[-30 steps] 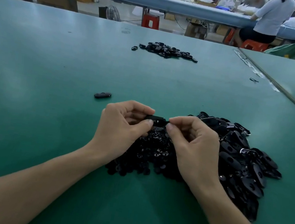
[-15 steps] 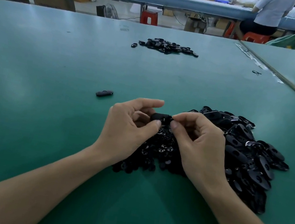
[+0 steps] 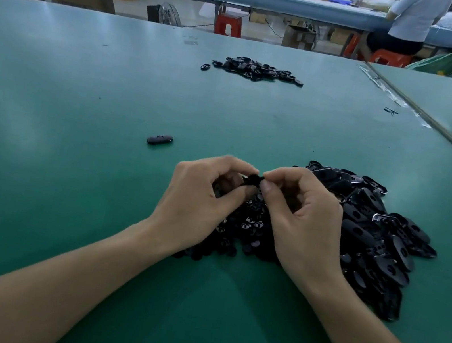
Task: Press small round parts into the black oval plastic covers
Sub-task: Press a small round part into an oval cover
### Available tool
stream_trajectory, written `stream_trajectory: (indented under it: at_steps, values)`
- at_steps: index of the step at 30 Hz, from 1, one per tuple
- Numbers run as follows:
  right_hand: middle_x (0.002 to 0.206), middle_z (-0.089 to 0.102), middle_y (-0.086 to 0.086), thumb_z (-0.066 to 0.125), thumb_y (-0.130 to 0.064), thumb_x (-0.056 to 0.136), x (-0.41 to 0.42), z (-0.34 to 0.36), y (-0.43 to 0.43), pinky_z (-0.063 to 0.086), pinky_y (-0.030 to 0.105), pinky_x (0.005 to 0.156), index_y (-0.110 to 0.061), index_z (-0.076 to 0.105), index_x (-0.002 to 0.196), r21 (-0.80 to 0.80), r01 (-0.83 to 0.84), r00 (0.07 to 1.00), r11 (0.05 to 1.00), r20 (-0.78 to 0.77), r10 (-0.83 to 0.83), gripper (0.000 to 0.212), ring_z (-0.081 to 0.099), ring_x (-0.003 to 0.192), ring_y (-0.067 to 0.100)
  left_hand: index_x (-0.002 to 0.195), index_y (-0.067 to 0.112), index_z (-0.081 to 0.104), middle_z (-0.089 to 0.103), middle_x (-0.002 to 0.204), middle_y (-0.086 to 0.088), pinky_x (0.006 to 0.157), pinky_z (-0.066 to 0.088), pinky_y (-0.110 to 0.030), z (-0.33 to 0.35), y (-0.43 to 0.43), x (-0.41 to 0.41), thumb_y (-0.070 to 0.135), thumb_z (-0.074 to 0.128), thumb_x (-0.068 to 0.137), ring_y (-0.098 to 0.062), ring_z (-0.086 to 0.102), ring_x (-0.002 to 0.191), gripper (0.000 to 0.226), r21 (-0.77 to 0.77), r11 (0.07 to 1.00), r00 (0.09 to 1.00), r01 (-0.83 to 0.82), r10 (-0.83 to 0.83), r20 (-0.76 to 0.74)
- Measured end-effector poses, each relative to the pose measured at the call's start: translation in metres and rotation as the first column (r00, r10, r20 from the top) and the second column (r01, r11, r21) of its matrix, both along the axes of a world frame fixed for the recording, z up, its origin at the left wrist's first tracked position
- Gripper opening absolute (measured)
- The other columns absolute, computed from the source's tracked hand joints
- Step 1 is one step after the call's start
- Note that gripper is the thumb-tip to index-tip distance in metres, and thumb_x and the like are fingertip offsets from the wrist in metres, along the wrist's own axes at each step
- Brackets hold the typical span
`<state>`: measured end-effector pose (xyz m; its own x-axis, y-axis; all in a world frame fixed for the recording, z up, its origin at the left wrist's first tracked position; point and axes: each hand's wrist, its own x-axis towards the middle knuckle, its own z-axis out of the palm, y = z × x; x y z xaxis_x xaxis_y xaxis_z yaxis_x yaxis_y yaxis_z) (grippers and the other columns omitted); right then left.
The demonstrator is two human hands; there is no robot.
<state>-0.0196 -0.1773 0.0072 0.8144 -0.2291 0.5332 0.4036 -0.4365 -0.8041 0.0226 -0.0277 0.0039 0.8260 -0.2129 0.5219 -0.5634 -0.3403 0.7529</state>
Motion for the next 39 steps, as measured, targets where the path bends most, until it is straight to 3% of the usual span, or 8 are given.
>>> stream_trajectory:
  at_steps: [7,10,16,22,34,39]
  values:
    - [0.072,0.069,-0.012,0.073,-0.011,0.088,-0.004,0.005,0.005,0.045,0.011,0.064,-0.025,0.071,0.084,-0.013,-0.001,1.0,1.0,0.01,0.002,0.014,0.062,0.065,0.005,0.091,0.039,0.058,0.073,0.071,0.011,0.056,0.044,-0.017,0.004,0.002,0.003,0.029,0.072,0.079,-0.003,0.059,0.053,0.02,-0.224,0.973,0.989,-0.048,0.014,-0.15]
    - [0.073,0.069,-0.012,0.073,-0.012,0.088,-0.004,0.007,0.007,0.046,0.012,0.063,-0.024,0.072,0.085,-0.03,0.006,1.0,1.0,0.019,-0.006,0.013,0.063,0.065,0.007,0.103,0.042,0.064,0.075,0.077,0.012,0.064,0.049,-0.016,0.004,0.003,0.003,0.025,0.074,0.081,-0.003,0.066,0.064,0.029,-0.232,0.973,0.992,-0.01,-0.019,-0.122]
    - [0.075,0.072,-0.013,0.075,-0.013,0.085,-0.001,0.003,0.009,0.054,0.023,0.07,-0.027,0.07,0.081,0.082,-0.001,0.998,0.997,-0.056,0.005,0.016,0.068,0.071,0.006,0.092,0.033,0.074,0.077,0.086,0.011,0.074,0.055,-0.018,0.002,0.002,0.002,0.02,0.076,0.082,-0.008,0.074,0.08,0.016,-0.316,0.948,0.988,0.027,-0.074,-0.139]
    - [0.076,0.073,-0.012,0.075,-0.015,0.085,0.002,-0.001,0.008,0.055,0.027,0.073,-0.028,0.07,0.081,0.124,0.009,0.997,0.992,-0.081,0.001,0.014,0.07,0.073,0.006,0.091,0.035,0.073,0.077,0.085,0.009,0.074,0.057,-0.021,0.003,0.0,-0.002,0.018,0.074,0.078,-0.009,0.075,0.079,0.021,-0.309,0.95,0.983,0.043,-0.095,-0.155]
    - [0.076,0.072,-0.019,0.075,-0.012,0.085,0.0,0.0,0.01,0.05,0.014,0.068,-0.033,0.069,0.078,0.029,0.049,0.996,0.998,-0.072,-0.046,0.024,0.068,0.071,0.001,0.084,0.029,0.068,0.076,0.08,0.008,0.071,0.055,-0.018,0.003,-0.001,-0.003,0.007,0.072,0.076,-0.01,0.074,0.074,0.024,-0.262,0.96,0.986,0.097,-0.129,-0.108]
    - [0.08,0.073,-0.019,0.071,-0.009,0.089,-0.004,0.0,0.012,0.049,0.01,0.074,-0.026,0.077,0.093,-0.039,0.045,0.997,0.998,-0.054,-0.047,0.019,0.069,0.078,-0.002,0.085,0.029,0.067,0.076,0.082,0.007,0.073,0.057,-0.021,0.003,-0.001,-0.002,0.011,0.075,0.076,-0.012,0.074,0.077,0.022,-0.284,0.956,0.986,0.073,-0.112,-0.124]
